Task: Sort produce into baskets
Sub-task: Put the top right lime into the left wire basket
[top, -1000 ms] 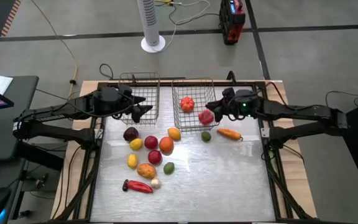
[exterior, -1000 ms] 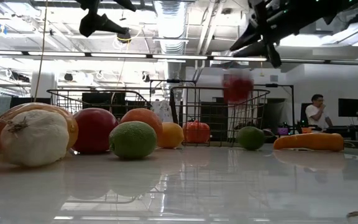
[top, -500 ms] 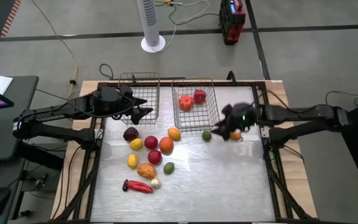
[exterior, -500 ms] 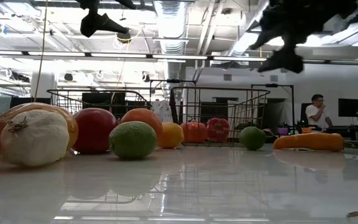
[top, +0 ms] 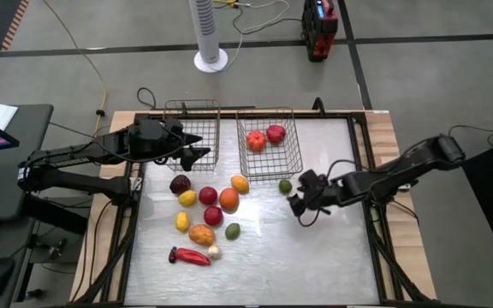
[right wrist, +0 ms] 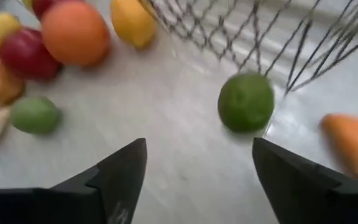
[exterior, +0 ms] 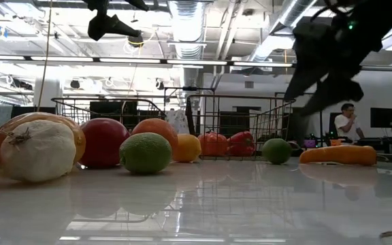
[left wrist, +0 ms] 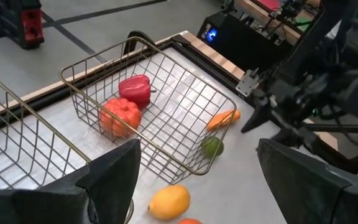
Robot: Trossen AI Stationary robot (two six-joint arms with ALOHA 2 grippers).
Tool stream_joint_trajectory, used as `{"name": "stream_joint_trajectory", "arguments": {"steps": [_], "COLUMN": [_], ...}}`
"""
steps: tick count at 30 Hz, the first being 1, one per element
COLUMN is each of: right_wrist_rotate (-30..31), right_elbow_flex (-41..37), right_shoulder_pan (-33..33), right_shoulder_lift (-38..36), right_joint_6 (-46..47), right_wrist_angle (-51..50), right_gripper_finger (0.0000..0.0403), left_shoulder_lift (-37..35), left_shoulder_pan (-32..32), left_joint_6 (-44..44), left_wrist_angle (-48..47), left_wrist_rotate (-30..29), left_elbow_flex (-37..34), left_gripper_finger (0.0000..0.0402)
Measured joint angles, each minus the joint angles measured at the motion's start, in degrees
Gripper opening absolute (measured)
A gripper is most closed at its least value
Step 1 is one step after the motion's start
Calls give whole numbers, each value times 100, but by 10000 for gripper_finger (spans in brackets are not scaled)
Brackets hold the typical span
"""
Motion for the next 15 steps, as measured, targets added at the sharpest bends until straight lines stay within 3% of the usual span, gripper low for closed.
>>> {"name": "stream_joint_trajectory", "arguments": {"steps": [6, 10, 15], "right_wrist_rotate": [-92, -29, 703], "right_elbow_flex": [3, 7, 7], "right_shoulder_pan": [9, 6, 113], "right_shoulder_lift": [676, 942, 1267], "right_joint_6": [114, 199, 281], "right_wrist_angle": [270, 373, 747], "right_gripper_finger": [394, 381, 378], "left_shoulder_lift": [0, 0, 0], "left_shoulder_pan": [0, 0, 0], "left_joint_6": [1, 1, 20], "left_wrist_angle": [-3, -15, -181], "left_wrist_rotate": [9, 141, 160], "left_elbow_flex": [0, 0, 0], "left_gripper_finger": [312, 312, 312]}}
